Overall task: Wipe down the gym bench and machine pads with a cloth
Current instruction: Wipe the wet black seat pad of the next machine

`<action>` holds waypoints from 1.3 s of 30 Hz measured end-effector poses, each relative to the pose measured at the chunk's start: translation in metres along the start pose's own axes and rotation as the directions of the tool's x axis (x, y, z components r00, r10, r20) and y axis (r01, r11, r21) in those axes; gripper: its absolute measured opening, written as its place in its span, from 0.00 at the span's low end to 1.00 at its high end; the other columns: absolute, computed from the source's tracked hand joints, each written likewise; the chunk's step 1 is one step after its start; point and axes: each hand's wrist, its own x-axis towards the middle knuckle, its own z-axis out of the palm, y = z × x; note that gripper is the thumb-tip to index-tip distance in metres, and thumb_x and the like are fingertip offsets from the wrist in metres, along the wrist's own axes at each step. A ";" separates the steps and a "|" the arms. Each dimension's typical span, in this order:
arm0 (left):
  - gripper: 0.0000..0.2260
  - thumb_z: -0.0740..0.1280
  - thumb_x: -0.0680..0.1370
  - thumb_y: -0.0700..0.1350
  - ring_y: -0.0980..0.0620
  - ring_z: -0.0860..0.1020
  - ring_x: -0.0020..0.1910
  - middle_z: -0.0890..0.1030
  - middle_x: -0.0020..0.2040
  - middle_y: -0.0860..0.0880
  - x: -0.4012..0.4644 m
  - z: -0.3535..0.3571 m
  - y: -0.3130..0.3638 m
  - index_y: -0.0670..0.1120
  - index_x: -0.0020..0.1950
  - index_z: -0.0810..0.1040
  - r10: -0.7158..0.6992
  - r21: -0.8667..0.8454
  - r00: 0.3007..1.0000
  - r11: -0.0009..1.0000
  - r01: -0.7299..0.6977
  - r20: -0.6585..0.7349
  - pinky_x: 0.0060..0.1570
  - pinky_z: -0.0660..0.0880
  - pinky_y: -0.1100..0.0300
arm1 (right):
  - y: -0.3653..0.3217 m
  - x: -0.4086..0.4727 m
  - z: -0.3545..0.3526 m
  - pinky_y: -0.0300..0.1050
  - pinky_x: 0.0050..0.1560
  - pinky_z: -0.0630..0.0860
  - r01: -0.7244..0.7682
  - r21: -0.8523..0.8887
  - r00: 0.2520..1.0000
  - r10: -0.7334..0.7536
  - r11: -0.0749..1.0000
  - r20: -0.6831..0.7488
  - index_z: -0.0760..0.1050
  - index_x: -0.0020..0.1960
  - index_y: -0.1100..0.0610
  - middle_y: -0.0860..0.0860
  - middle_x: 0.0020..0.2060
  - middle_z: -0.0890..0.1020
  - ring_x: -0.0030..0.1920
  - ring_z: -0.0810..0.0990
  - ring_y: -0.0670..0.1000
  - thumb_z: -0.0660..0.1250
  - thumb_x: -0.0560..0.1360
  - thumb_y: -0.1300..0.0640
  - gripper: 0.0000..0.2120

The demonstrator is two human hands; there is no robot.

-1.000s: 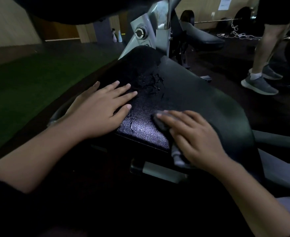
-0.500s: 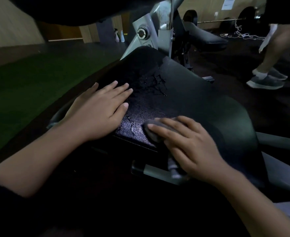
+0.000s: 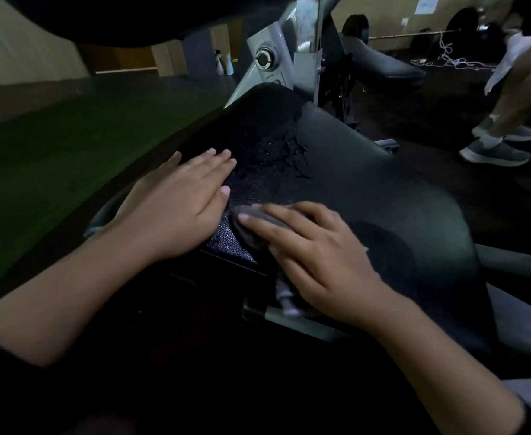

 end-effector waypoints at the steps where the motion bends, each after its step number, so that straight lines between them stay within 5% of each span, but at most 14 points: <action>1: 0.30 0.43 0.77 0.56 0.60 0.50 0.77 0.55 0.78 0.56 0.000 0.000 0.000 0.50 0.79 0.57 0.000 0.010 1.000 1.000 0.000 -0.002 0.74 0.46 0.55 | 0.010 -0.006 -0.004 0.52 0.61 0.68 0.036 0.017 0.999 -0.037 0.999 0.021 0.63 0.74 0.45 0.43 0.71 0.68 0.62 0.71 0.54 0.52 0.81 0.52 0.22; 10: 0.28 0.46 0.76 0.56 0.55 0.55 0.77 0.59 0.78 0.56 -0.004 -0.002 0.005 0.54 0.76 0.63 -0.117 0.000 0.990 0.993 0.117 -0.075 0.74 0.53 0.51 | 0.052 0.045 0.010 0.50 0.62 0.68 -0.146 0.009 0.988 0.146 0.989 -0.046 0.69 0.71 0.47 0.45 0.68 0.74 0.60 0.75 0.56 0.51 0.79 0.50 0.22; 14: 0.20 0.54 0.82 0.49 0.55 0.59 0.76 0.61 0.76 0.59 -0.007 -0.007 0.003 0.56 0.75 0.65 -0.271 -0.094 0.954 0.961 0.260 -0.128 0.70 0.60 0.54 | 0.004 0.045 0.011 0.54 0.62 0.68 0.042 0.014 0.999 -0.042 0.999 0.002 0.66 0.73 0.46 0.45 0.70 0.71 0.61 0.73 0.56 0.53 0.80 0.50 0.22; 18: 0.21 0.55 0.82 0.50 0.56 0.57 0.76 0.60 0.77 0.59 -0.006 -0.007 0.001 0.57 0.75 0.63 -0.274 -0.110 0.956 0.958 0.263 -0.100 0.71 0.60 0.53 | 0.017 0.014 -0.010 0.53 0.64 0.66 0.257 0.110 0.960 -0.267 0.960 0.083 0.66 0.73 0.45 0.42 0.72 0.67 0.65 0.70 0.54 0.55 0.82 0.52 0.20; 21: 0.22 0.53 0.82 0.53 0.56 0.54 0.77 0.57 0.78 0.58 0.000 -0.007 -0.001 0.57 0.77 0.61 -0.268 -0.111 0.962 0.959 0.262 -0.046 0.73 0.56 0.51 | 0.046 0.016 -0.011 0.53 0.66 0.64 0.286 0.176 0.948 -0.305 0.942 0.093 0.68 0.72 0.47 0.44 0.71 0.69 0.67 0.71 0.53 0.55 0.82 0.54 0.19; 27: 0.32 0.46 0.73 0.65 0.55 0.54 0.77 0.56 0.78 0.58 0.021 -0.007 -0.009 0.59 0.77 0.59 -0.241 -0.196 0.969 0.949 0.245 0.046 0.73 0.58 0.44 | 0.084 0.078 0.001 0.44 0.66 0.63 0.032 0.179 0.987 -0.004 0.983 -0.158 0.70 0.70 0.49 0.45 0.68 0.74 0.65 0.72 0.47 0.57 0.80 0.55 0.19; 30: 0.31 0.48 0.75 0.63 0.54 0.54 0.77 0.55 0.79 0.57 0.034 -0.008 -0.012 0.57 0.77 0.58 -0.250 -0.131 0.967 0.958 0.255 0.051 0.73 0.59 0.46 | 0.073 0.120 0.006 0.37 0.66 0.57 -0.128 0.207 0.979 0.156 0.970 -0.128 0.68 0.72 0.46 0.43 0.70 0.71 0.64 0.68 0.48 0.56 0.79 0.50 0.21; 35: 0.28 0.48 0.80 0.61 0.55 0.49 0.78 0.49 0.79 0.57 0.043 -0.003 -0.013 0.55 0.79 0.51 -0.268 -0.083 0.961 0.958 0.273 0.068 0.75 0.53 0.46 | 0.067 0.128 0.030 0.49 0.73 0.55 -0.146 0.075 0.989 0.147 0.986 -0.014 0.59 0.75 0.41 0.42 0.76 0.59 0.75 0.58 0.52 0.45 0.75 0.35 0.30; 39: 0.28 0.49 0.81 0.59 0.52 0.48 0.78 0.47 0.79 0.57 0.043 0.000 -0.012 0.55 0.79 0.49 -0.280 -0.036 0.958 0.959 0.282 0.056 0.74 0.51 0.48 | 0.085 0.123 0.034 0.58 0.74 0.54 0.047 0.056 0.997 -0.050 0.997 0.061 0.54 0.76 0.38 0.42 0.77 0.57 0.78 0.51 0.53 0.45 0.76 0.30 0.30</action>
